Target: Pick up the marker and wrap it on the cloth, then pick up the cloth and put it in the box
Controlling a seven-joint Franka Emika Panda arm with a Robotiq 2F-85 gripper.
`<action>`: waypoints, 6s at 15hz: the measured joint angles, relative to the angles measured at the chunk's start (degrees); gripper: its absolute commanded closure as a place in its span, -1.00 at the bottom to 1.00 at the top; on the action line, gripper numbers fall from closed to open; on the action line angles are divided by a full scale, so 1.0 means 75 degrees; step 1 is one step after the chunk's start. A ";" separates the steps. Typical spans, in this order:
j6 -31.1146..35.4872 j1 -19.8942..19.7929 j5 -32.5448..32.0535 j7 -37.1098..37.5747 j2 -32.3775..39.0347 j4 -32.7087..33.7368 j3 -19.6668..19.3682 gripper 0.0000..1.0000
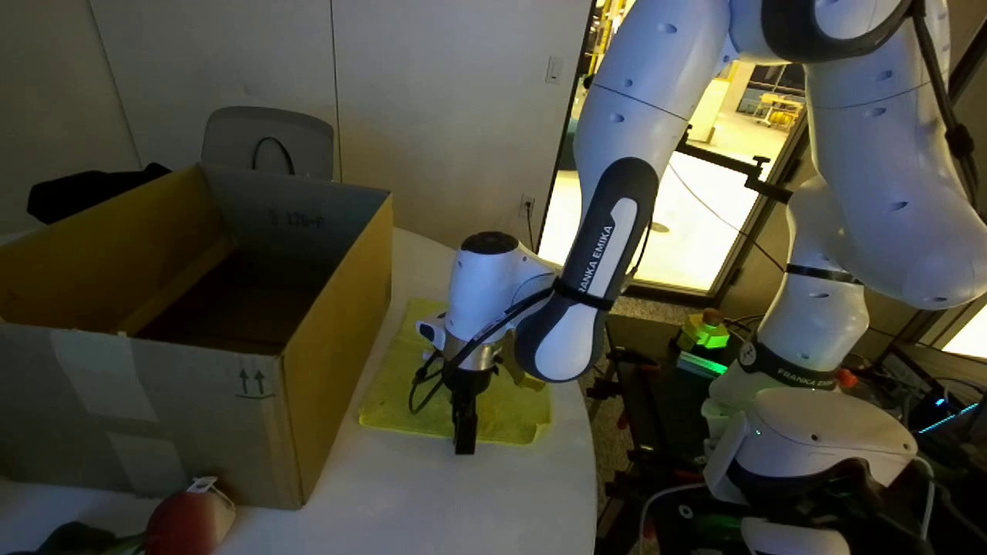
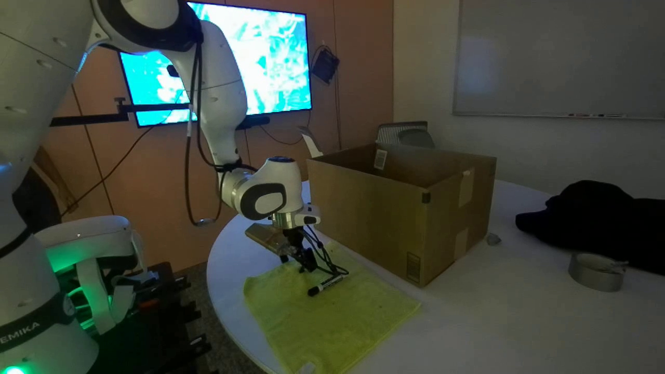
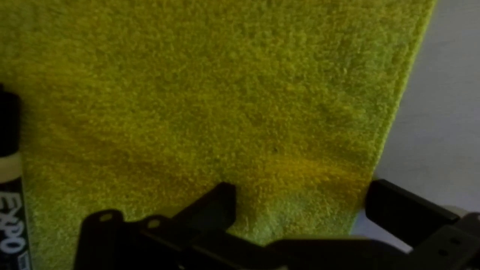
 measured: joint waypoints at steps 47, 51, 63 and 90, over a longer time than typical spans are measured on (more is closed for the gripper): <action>0.0040 -0.2134 0.1355 0.0927 -0.2283 -0.1300 -0.1070 -1.00; -0.0957 -0.2461 0.1372 0.0188 -0.2753 -0.1687 -0.0565 -1.00; -0.1958 -0.2230 0.0123 -0.0268 -0.2513 -0.2083 -0.1092 -1.00; -0.0703 -0.2016 -0.1260 -0.0864 -0.1234 -0.1482 -0.2044 0.82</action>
